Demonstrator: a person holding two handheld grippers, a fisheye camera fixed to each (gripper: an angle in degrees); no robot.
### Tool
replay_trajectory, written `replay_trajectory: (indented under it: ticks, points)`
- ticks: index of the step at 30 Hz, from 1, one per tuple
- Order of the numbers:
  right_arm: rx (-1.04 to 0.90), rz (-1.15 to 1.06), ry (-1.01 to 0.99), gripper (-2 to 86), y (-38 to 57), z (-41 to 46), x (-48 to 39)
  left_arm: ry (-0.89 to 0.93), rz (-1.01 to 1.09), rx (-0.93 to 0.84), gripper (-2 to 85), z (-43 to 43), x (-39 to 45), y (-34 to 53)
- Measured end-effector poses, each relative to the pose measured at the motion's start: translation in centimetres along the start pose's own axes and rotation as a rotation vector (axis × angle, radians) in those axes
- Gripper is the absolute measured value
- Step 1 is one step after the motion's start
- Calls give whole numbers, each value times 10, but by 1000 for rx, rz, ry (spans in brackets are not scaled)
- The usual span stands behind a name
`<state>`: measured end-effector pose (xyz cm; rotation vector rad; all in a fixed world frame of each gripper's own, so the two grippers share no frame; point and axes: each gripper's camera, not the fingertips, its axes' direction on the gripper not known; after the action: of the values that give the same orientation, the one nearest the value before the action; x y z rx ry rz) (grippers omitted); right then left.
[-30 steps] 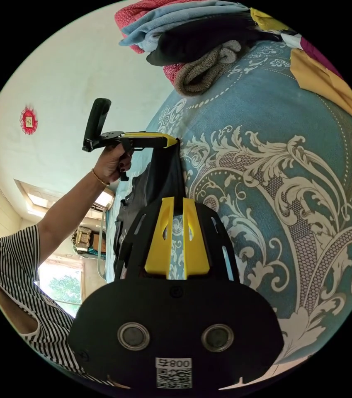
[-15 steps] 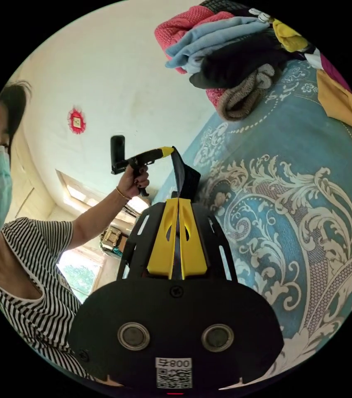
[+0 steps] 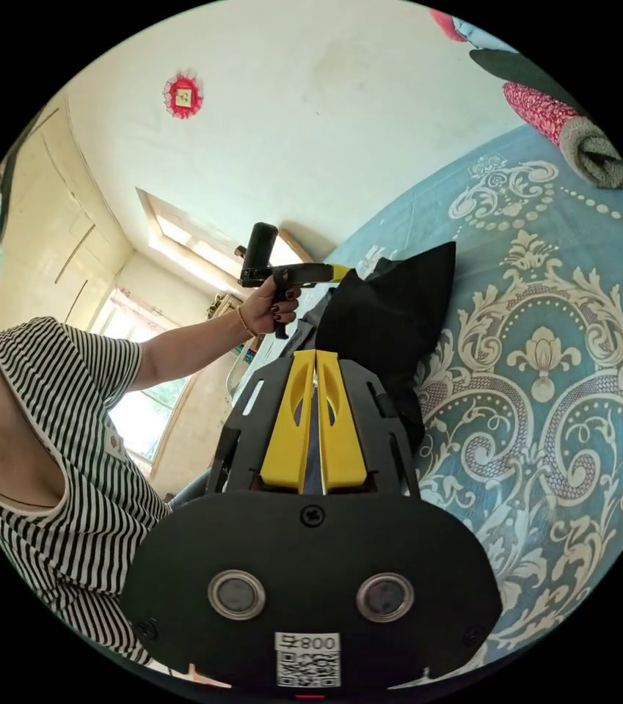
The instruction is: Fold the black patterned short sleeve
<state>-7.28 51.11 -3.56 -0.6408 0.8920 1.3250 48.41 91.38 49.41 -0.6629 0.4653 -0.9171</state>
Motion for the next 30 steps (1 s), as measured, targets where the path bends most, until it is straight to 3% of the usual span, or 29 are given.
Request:
replay_trajectory:
  ticks: [8,11,14,19,25,30]
  points:
    - [-251,37,168,1,-12,46,-5,-12,-126,-52,15,24,-51,22]
    - [-302,34,142,0,-13,55,-6,-76,-151,-56,13,18,-56,28]
    - [-327,30,129,1,-15,61,-10,-34,-157,45,11,2,-50,34]
    - [-259,2,129,4,-14,41,-25,7,-2,22,28,19,-13,9]
    - [-114,52,396,33,0,-5,-35,-23,63,-12,77,49,-11,-38]
    - [-172,32,483,68,-3,13,-41,-60,96,-91,74,74,-11,-61]
